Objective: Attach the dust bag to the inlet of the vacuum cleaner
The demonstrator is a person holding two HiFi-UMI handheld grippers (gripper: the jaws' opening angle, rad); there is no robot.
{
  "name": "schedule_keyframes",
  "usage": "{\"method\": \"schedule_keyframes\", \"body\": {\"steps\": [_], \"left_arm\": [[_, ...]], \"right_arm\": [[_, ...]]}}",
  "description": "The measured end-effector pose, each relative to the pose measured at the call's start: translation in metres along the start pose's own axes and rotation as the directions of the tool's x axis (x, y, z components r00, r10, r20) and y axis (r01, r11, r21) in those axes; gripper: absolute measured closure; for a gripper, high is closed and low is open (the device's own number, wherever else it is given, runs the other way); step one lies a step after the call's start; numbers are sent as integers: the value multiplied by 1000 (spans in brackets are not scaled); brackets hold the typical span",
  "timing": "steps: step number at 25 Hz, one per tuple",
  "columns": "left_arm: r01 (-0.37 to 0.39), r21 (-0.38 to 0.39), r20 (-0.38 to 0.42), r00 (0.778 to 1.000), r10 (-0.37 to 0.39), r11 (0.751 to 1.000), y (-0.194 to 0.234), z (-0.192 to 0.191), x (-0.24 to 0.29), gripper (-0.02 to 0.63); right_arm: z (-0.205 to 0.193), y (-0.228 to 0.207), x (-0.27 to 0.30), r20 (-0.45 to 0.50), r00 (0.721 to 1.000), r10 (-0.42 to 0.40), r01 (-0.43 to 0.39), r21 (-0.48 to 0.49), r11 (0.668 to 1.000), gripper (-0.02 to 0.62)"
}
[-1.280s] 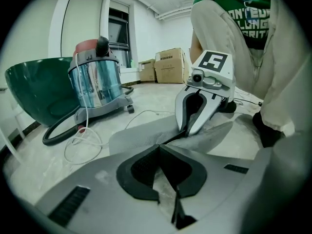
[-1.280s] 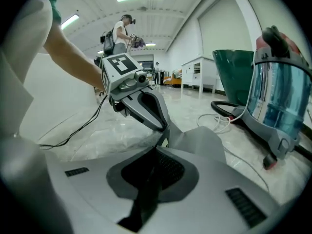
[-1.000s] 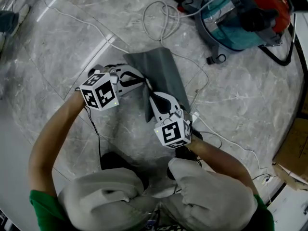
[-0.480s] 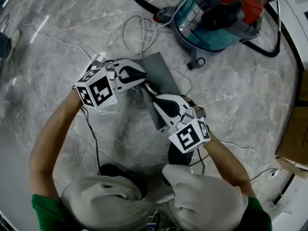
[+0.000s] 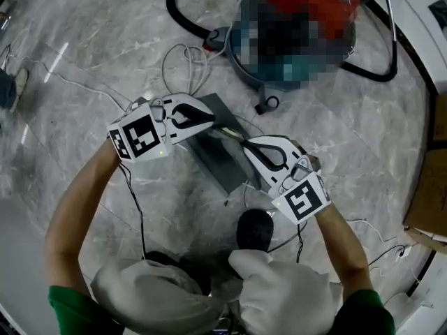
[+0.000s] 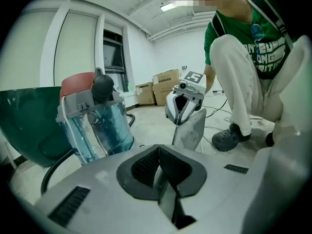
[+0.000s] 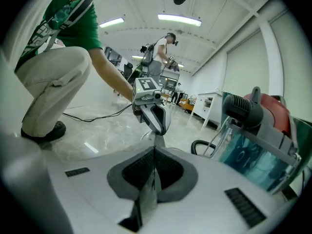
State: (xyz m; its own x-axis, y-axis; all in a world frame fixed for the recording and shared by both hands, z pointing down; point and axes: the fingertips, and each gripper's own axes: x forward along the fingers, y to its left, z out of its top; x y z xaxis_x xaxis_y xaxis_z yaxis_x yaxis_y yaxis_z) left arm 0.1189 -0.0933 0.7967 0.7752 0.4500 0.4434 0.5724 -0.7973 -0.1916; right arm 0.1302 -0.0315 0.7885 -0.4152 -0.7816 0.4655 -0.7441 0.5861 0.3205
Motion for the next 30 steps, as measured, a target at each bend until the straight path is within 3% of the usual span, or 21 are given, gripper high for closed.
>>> {"method": "schedule_keyframes", "body": {"steps": [15, 25, 30], "left_arm": [[86, -97, 27, 996, -83, 992, -9, -1, 9, 601], [136, -135, 61, 990, -129, 981, -18, -2, 12, 600], [116, -169, 77, 992, -104, 979, -14, -4, 12, 600]], "right_arm": [[-15, -9, -11, 53, 998, -19, 12, 127, 992, 581], [-19, -8, -15, 71, 997, 10, -21, 150, 989, 581], [-17, 0, -13, 67, 997, 42, -50, 122, 991, 580]]}}
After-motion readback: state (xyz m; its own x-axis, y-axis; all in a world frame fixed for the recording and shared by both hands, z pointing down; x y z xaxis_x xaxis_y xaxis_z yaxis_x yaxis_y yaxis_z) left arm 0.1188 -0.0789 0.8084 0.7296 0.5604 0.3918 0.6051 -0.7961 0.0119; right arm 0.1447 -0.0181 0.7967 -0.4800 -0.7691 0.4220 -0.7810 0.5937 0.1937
